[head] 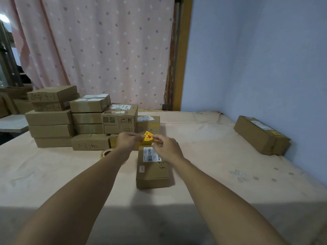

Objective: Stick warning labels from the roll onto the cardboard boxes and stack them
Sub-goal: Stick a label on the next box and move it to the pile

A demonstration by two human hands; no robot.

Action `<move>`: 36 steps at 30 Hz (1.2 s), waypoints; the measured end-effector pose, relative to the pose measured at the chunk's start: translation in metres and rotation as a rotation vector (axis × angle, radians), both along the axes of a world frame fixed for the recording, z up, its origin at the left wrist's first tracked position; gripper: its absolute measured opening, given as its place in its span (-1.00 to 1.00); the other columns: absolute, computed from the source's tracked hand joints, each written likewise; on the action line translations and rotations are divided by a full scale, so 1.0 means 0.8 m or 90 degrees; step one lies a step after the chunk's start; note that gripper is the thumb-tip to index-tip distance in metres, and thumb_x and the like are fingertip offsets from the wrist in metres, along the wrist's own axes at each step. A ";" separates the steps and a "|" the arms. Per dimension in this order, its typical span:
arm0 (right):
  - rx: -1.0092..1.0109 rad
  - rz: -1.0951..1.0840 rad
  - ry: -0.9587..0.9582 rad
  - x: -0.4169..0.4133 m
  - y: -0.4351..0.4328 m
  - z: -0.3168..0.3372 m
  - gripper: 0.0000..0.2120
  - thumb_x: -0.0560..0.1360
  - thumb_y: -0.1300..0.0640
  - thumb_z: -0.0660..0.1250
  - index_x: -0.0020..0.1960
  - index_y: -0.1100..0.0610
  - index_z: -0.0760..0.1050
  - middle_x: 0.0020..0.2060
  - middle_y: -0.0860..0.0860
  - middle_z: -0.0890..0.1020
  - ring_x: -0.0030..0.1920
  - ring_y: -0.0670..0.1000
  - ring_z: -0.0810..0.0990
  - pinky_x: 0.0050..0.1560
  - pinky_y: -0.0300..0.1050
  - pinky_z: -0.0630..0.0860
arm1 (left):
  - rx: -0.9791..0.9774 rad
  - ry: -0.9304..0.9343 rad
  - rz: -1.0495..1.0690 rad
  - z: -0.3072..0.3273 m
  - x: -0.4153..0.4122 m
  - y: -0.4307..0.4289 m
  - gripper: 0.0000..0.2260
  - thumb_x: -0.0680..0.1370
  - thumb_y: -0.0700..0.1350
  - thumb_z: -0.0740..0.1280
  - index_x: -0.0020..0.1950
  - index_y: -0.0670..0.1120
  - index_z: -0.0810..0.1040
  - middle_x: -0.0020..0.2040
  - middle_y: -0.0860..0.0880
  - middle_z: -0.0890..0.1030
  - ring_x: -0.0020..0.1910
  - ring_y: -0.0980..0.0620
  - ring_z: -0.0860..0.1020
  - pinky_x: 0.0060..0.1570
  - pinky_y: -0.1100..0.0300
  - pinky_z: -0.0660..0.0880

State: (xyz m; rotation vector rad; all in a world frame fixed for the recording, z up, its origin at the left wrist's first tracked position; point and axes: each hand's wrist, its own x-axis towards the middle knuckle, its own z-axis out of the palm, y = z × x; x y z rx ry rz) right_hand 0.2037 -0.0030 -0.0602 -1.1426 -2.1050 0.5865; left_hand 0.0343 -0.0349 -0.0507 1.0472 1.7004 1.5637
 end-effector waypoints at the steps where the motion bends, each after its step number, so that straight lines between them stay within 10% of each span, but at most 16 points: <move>1: 0.008 -0.021 -0.006 0.004 0.000 0.001 -0.65 0.64 -0.03 0.31 0.41 -0.09 0.52 0.21 -0.05 0.69 0.15 0.02 0.66 0.08 -0.13 0.56 | 0.005 0.014 -0.010 0.000 0.002 0.000 -0.92 0.52 -0.20 0.48 -0.05 -0.21 0.73 -0.07 -0.08 0.69 0.04 -0.03 0.57 0.14 0.06 0.41; 10: -0.061 -0.073 0.055 0.010 0.017 0.005 -0.78 0.58 -0.05 0.40 0.17 0.00 0.65 0.06 -0.07 0.69 0.05 -0.06 0.62 0.05 -0.07 0.62 | -0.057 0.390 -0.213 0.008 0.014 -0.003 -0.95 0.56 -0.17 0.44 -0.05 -0.12 0.69 -0.12 -0.05 0.67 -0.13 0.06 0.60 -0.18 0.24 0.43; 29: -0.476 -0.023 0.098 0.019 0.003 0.005 -0.78 0.52 0.16 0.46 0.09 0.29 0.62 -0.21 0.14 0.75 -0.41 -0.06 0.61 -0.41 -0.28 0.49 | -0.090 0.273 -0.229 -0.014 -0.001 -0.014 -0.96 0.51 -0.25 0.47 -0.13 -0.15 0.72 -0.10 -0.16 0.70 0.03 -0.15 0.63 0.06 -0.03 0.56; 36: -0.367 -0.040 -0.107 0.019 0.000 -0.004 -0.75 0.51 -0.08 0.45 -0.08 0.12 0.66 -0.32 0.00 0.71 -0.45 -0.09 0.50 -0.37 -0.21 0.31 | -0.144 0.365 -0.270 -0.016 0.001 -0.015 -0.90 0.53 -0.22 0.47 0.03 -0.16 0.73 -0.01 -0.08 0.70 0.09 -0.05 0.62 0.17 0.00 0.57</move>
